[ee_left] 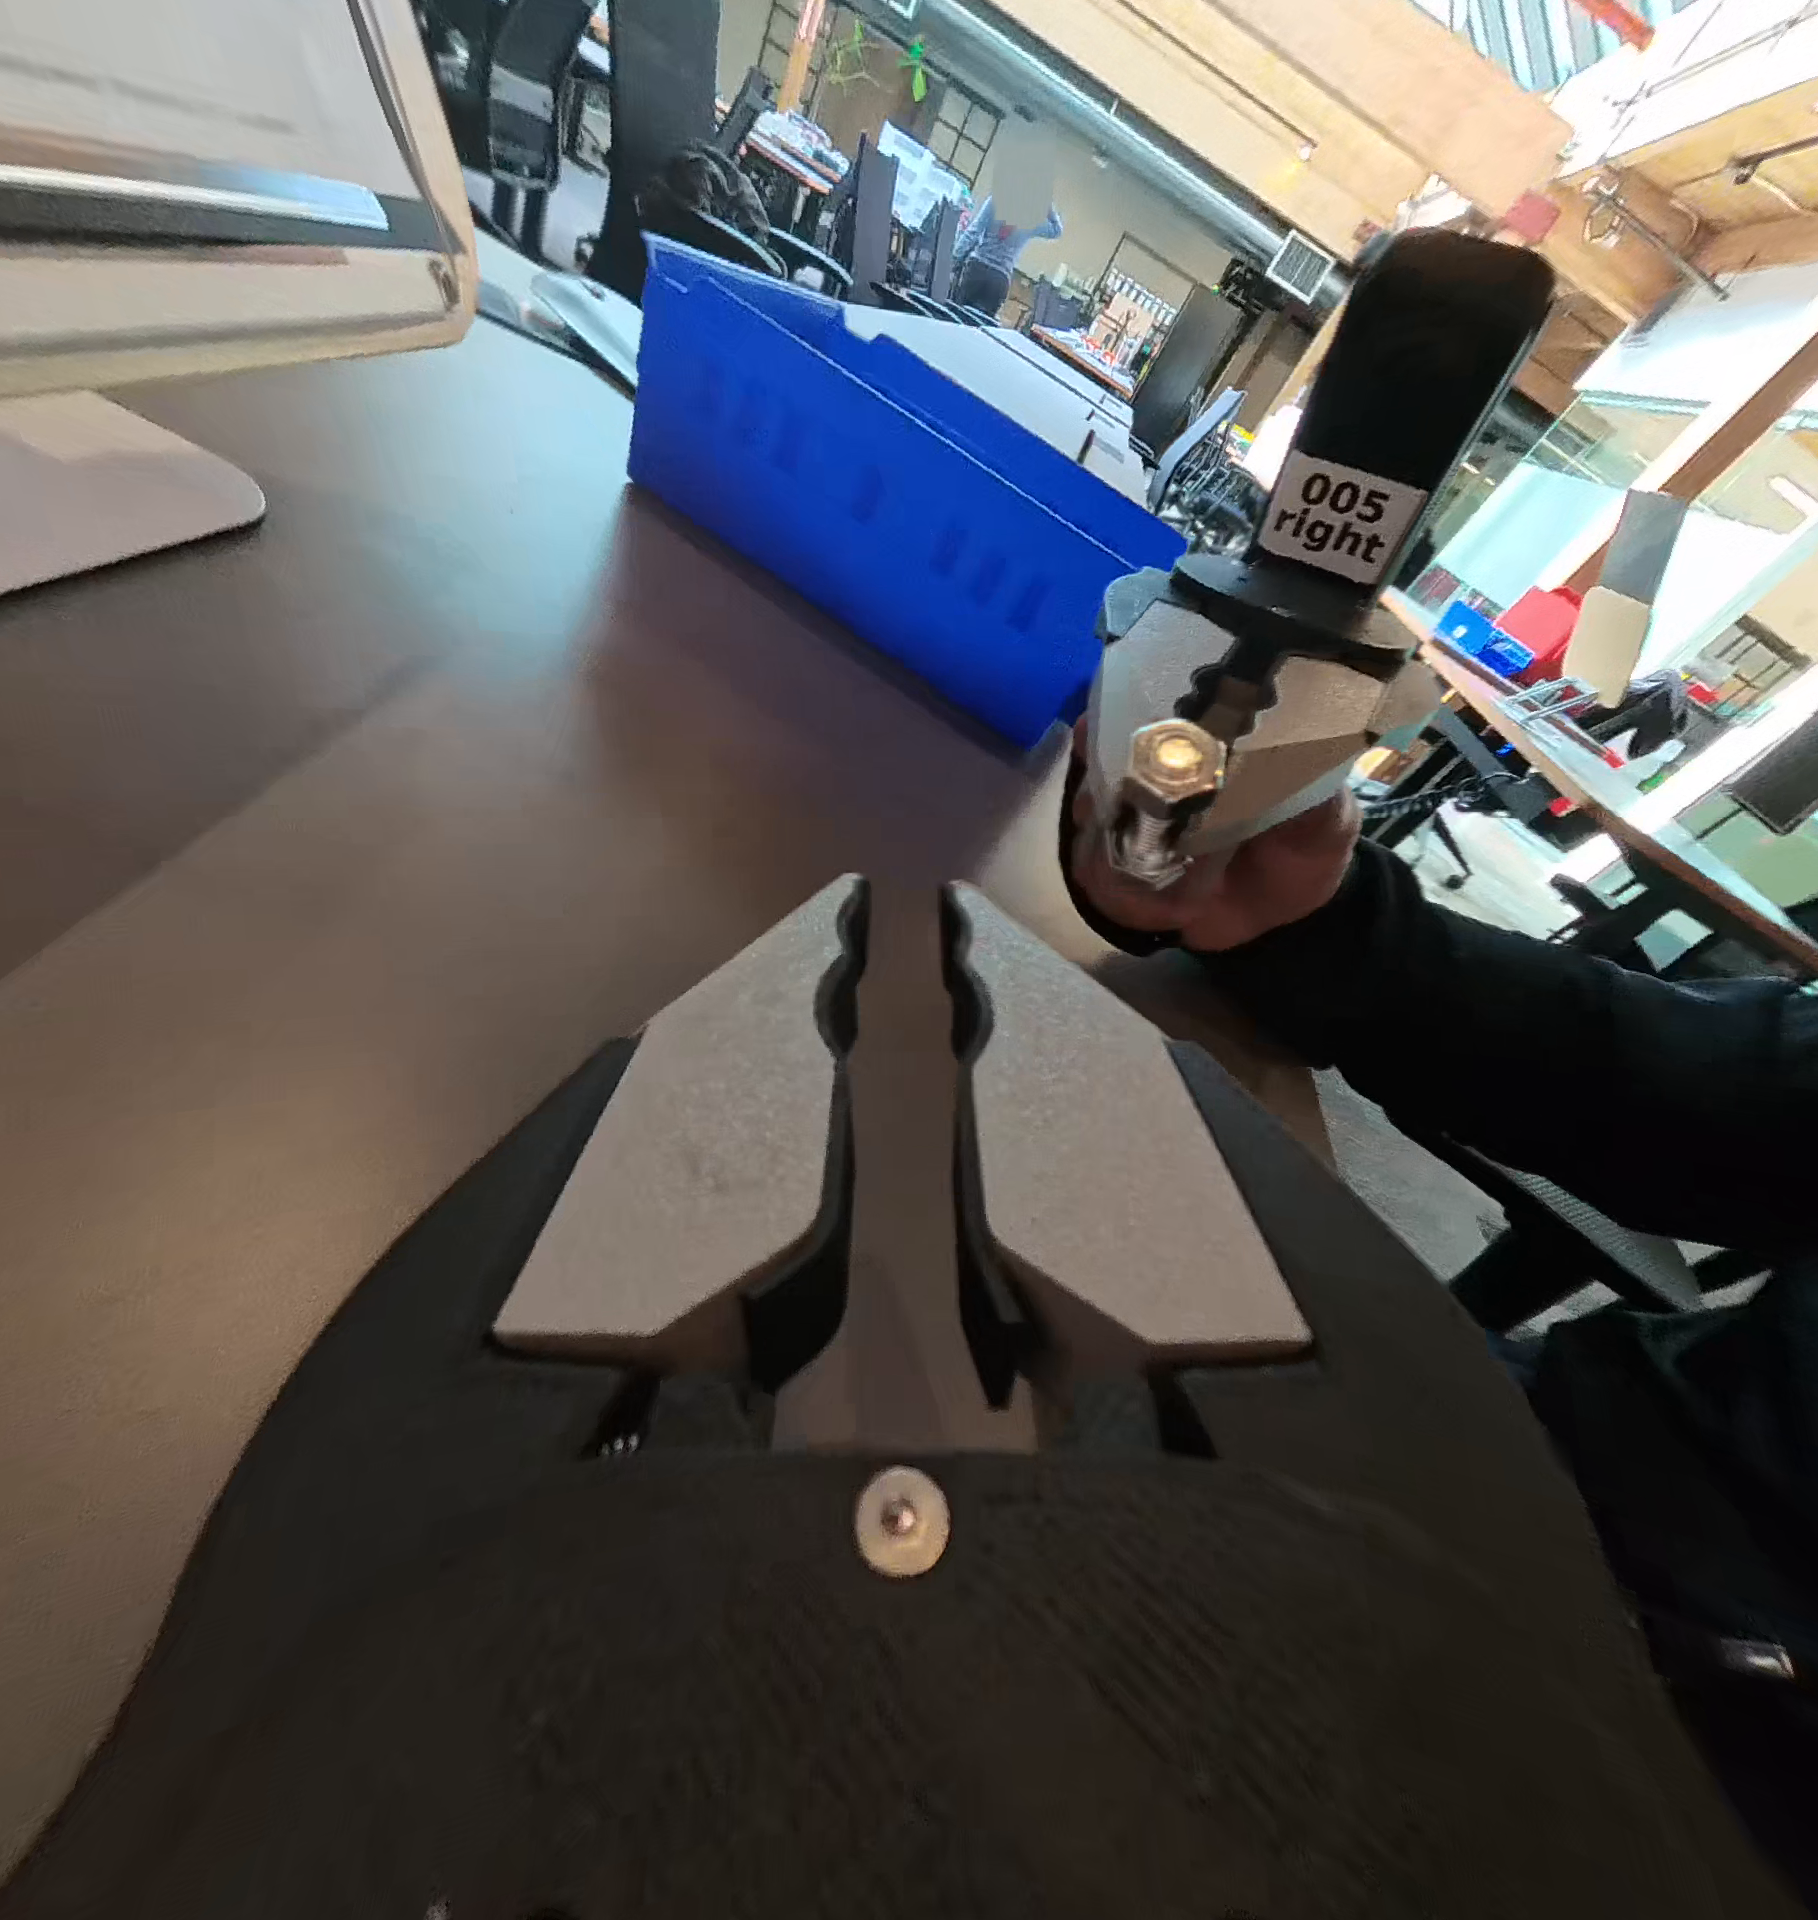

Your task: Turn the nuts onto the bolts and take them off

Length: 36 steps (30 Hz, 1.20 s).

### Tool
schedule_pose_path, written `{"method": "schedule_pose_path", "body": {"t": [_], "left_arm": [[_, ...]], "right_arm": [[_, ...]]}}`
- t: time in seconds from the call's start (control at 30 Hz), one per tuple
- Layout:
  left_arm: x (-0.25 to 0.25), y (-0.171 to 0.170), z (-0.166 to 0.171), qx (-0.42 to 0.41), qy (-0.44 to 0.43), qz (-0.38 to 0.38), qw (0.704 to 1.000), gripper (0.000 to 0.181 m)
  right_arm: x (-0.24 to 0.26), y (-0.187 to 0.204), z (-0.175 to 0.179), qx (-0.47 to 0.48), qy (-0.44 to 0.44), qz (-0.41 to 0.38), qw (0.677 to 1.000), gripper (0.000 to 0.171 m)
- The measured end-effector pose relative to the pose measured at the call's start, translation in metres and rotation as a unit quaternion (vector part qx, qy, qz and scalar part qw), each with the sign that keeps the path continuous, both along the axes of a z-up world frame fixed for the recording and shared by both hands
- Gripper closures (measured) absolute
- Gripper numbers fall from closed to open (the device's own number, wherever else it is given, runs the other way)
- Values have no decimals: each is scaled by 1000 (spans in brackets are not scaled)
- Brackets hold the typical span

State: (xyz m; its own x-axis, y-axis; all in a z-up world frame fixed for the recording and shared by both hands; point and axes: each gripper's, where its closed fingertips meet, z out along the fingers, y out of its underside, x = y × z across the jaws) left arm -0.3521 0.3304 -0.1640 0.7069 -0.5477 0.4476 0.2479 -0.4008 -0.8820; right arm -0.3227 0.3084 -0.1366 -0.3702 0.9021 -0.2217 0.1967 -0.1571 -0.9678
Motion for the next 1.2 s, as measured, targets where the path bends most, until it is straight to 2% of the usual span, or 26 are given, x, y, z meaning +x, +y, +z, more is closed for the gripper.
{"method": "schedule_pose_path", "body": {"t": [0.23,0.47,0.5,0.57,0.6,0.67,0.83,1.0,1.07,1.1,1.17,1.2], "left_arm": [[25,-14,20,48,-22,-68,996,148],[21,-10,16,35,-28,-56,997,147],[18,-9,14,31,-22,-48,998,149],[2,0,3,15,10,1,1000,176],[-6,3,-2,4,17,21,1000,177],[-4,1,1,6,7,12,1000,163],[24,-14,22,45,-38,-69,996,149],[24,-11,17,37,-28,-60,997,150],[20,-8,13,25,-29,-53,998,145],[17,-6,9,16,-23,-46,999,146],[2,1,-3,-6,2,-2,1000,181],[-4,3,-3,-8,4,13,1000,181]], "right_arm": [[-3,7,-11,12,-25,-24,999,166],[-6,1,-15,32,-33,-22,999,165],[-6,2,-14,33,-32,-24,999,165],[-4,1,-11,16,-27,-13,999,166],[-2,0,-9,5,-24,-6,1000,166],[-2,5,-10,7,-24,-19,999,166],[-4,7,-14,8,-33,-28,999,165],[-5,3,-17,15,-37,-21,999,166],[-6,0,-18,27,-40,-20,999,166],[-7,3,-20,34,-43,-27,998,165],[-5,2,-16,25,-36,-18,999,166],[-3,0,-11,7,-26,-6,1000,166]]}}
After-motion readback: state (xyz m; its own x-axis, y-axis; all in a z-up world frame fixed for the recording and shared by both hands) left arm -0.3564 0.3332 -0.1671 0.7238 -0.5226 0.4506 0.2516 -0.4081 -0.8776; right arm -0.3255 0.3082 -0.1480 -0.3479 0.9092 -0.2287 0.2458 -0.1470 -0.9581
